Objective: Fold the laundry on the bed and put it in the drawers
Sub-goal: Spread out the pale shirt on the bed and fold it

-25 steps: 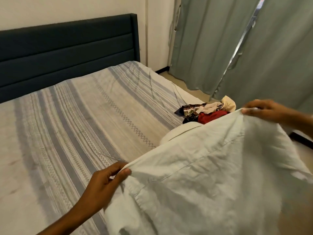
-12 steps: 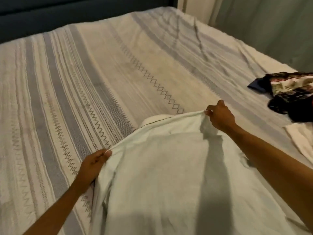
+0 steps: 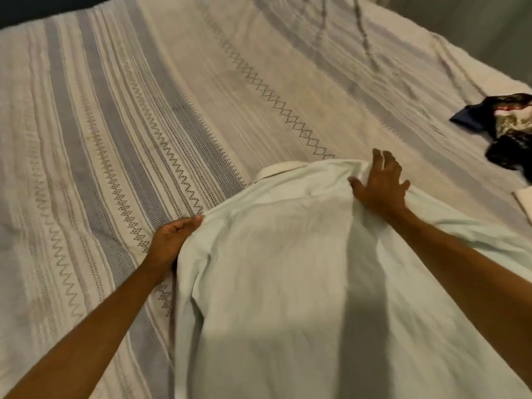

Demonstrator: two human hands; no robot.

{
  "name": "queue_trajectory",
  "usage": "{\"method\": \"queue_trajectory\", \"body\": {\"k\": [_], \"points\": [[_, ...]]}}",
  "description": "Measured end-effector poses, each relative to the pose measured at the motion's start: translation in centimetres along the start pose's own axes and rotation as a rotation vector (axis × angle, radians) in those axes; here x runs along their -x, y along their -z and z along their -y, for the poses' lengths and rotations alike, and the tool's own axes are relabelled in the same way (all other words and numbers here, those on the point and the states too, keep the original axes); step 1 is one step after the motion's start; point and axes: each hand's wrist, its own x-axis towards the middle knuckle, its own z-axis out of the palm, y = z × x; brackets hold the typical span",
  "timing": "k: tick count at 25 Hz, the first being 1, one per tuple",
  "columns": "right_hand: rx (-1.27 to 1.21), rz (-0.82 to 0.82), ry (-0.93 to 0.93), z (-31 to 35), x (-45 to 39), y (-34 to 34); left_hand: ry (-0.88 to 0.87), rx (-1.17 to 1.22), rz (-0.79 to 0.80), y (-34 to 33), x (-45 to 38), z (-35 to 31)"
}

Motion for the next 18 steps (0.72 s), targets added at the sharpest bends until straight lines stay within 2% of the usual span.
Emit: {"method": "queue_trajectory", "body": {"k": [2, 3, 5, 8, 11, 12, 14, 16, 18], "points": [[0.088, -0.097, 0.117, -2.1, 8.5, 1.5, -0.066, -0.102, -0.049, -0.5, 0.8, -1.1], [0.104, -0.094, 0.172, -4.6, 13.6, 2.3, -0.136, -0.226, -0.100, -0.9, 1.6, -1.2], [0.103, 0.013, 0.205, -11.2, 23.4, 4.3, -0.322, -0.503, -0.269, -1.5, 4.6, -0.7], [0.194, 0.223, 0.071, -21.0, 35.1, 7.2, -0.495, -0.730, -0.358, -3.8, 15.4, 2.8], [0.132, 0.246, -0.219, -26.8, 40.4, 8.4, -0.620, -0.784, -0.247, -8.3, 28.6, 11.1], [0.104, 0.256, -0.289, -27.9, 41.5, 9.3, -0.566, -0.817, -0.214, -9.9, 33.2, 14.4], [-0.009, 0.293, -0.389, -29.7, 43.0, 10.4, -0.312, -0.807, -0.225, -12.8, 41.0, 19.7], [-0.185, 0.344, -0.450, -30.4, 44.0, 11.1, -0.011, -0.731, -0.312, -14.3, 46.7, 22.4], [-0.391, 0.304, -0.519, -30.2, 44.4, 11.4, 0.153, -0.633, -0.413, -14.3, 50.0, 23.7]]}}
